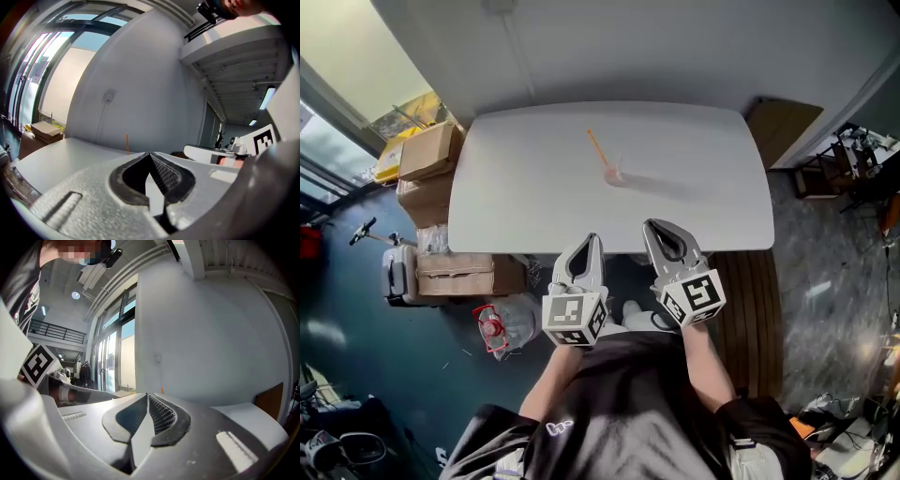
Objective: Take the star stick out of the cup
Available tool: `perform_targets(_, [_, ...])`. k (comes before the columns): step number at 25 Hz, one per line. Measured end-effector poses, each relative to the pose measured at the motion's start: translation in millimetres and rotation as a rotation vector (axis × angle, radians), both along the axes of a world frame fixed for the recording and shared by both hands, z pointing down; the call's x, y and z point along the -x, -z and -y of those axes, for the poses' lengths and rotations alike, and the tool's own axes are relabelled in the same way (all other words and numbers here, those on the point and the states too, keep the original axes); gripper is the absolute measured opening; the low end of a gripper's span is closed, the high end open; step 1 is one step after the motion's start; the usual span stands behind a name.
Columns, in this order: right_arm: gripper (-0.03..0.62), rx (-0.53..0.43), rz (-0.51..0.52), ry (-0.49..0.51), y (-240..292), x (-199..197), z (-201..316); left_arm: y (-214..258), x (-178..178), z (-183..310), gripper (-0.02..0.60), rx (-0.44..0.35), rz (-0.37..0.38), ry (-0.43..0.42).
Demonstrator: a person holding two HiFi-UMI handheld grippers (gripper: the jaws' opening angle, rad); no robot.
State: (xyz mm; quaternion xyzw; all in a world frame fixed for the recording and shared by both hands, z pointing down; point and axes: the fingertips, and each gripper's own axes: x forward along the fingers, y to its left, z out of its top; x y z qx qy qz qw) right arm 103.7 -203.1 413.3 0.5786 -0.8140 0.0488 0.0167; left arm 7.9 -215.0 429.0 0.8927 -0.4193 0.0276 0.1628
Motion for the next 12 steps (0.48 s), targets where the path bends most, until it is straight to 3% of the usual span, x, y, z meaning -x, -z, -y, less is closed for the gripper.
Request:
perform_targets(5, [0.048,0.000,-0.007,0.051,-2,1,24,-7,-1,11,0.002,0.050,-0.006,0.042])
perform_targets(12, [0.063,0.005,-0.051,0.088,-9,2,59,-12,-2,26,0.002,0.061,-0.001,0.071])
